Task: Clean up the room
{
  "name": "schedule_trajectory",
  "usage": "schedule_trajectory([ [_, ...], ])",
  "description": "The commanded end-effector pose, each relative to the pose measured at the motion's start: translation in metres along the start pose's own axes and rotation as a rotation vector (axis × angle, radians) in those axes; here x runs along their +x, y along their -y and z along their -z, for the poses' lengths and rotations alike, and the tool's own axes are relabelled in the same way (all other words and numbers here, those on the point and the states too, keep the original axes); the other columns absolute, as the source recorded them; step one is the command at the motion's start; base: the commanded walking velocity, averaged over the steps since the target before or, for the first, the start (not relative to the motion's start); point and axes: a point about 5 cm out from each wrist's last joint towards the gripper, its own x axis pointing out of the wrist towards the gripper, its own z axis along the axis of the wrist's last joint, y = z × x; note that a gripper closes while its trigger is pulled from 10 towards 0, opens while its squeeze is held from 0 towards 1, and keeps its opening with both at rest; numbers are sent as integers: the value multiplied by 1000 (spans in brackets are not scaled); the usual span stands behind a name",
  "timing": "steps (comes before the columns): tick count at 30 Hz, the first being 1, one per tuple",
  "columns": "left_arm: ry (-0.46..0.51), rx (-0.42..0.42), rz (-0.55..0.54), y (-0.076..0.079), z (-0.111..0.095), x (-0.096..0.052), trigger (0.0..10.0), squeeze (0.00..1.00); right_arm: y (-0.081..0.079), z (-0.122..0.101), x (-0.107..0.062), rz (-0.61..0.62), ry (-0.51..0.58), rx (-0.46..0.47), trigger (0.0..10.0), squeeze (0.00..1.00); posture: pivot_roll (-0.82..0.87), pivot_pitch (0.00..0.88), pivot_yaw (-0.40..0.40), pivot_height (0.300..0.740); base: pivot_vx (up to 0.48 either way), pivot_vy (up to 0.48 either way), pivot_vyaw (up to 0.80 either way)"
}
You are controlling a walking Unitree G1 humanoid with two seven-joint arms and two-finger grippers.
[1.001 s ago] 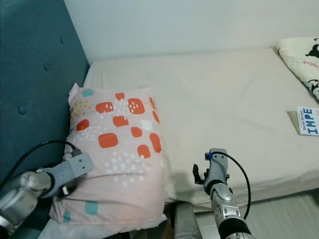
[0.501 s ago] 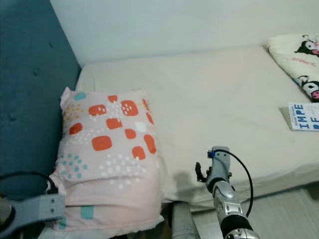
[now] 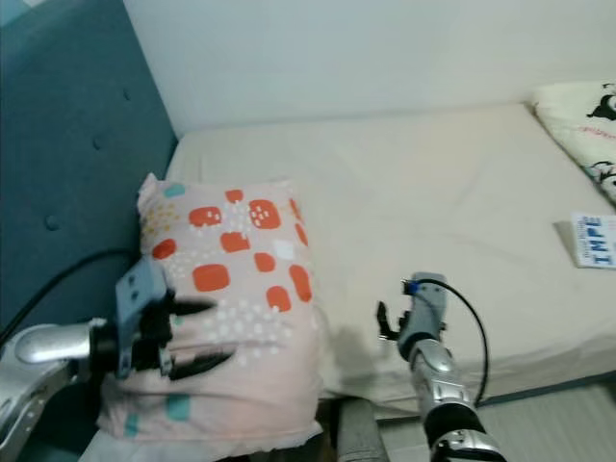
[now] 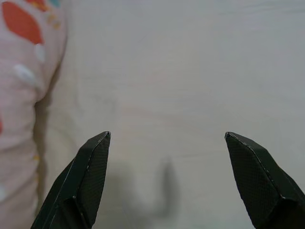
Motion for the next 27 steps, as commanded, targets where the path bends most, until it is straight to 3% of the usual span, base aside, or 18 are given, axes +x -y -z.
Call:
schedule_trajectory([
  [1, 125, -128, -93, -3, 6, 13, 10000, 0, 0, 5, -1, -1, -10, 15, 10000, 0, -132, 112, 15, 666, 0, 0, 0],
  [3, 228, -254, -165, -3, 10, 30, 10000, 0, 0, 4, -1, -6, -8, 11, 10000, 0, -133, 109, 14, 676, 0, 0, 0],
  [5, 249, -345, -199, -1, 19, 42, 10000, 0, -1, 5, -1, -10, -8, 8, 10000, 0, -136, 108, 14, 685, 0, 0, 0],
  [9, 232, -425, -239, 4, 41, 53, 10000, 0, -2, 6, -1, -16, -8, 7, 10000, 0, -133, 103, 15, 695, 0, 0, 0],
  [11, 163, -462, -318, 6, 68, 60, 10000, 0, -4, 6, -1, -20, -9, 7, 10000, 0, -137, 102, 18, 705, 0, 0, 0],
  [13, 163, -462, -318, 6, 68, 60, 10000, 0, -4, 6, -1, -20, -9, 7, 10000, 0, -137, 102, 18, 705, 0, 0, 0],
  [14, 100, -518, -381, 6, 90, 61, 10000, 0, -5, 6, -1, -25, -6, 12, 10000, 0, -144, 100, 20, 710, 0, 0, 0],
  [15, 100, -518, -381, 6, 90, 61, 10000, 0, -5, 6, -1, -25, -6, 12, 10000, 0, -144, 100, 20, 710, 0, 0, 0],
  [17, -42, -625, -510, 13, 137, 53, 10000, 0, -7, 8, -1, -33, -8, 9, 10000, 0, -146, 98, 20, 719, 0, 0, 0],
  [24, -140, -686, -605, 20, 170, 40, 10000, 0, -7, 12, -2, -39, -22, -2, 10000, 0, -139, 92, 14, 734, 0, 0, 0],
  [27, -240, -737, -670, 32, 196, 24, 10000, 0, -7, 19, -4, -44, -52, -16, 10000, 0, -139, 86, 12, 740, 0, 0, 0],
])
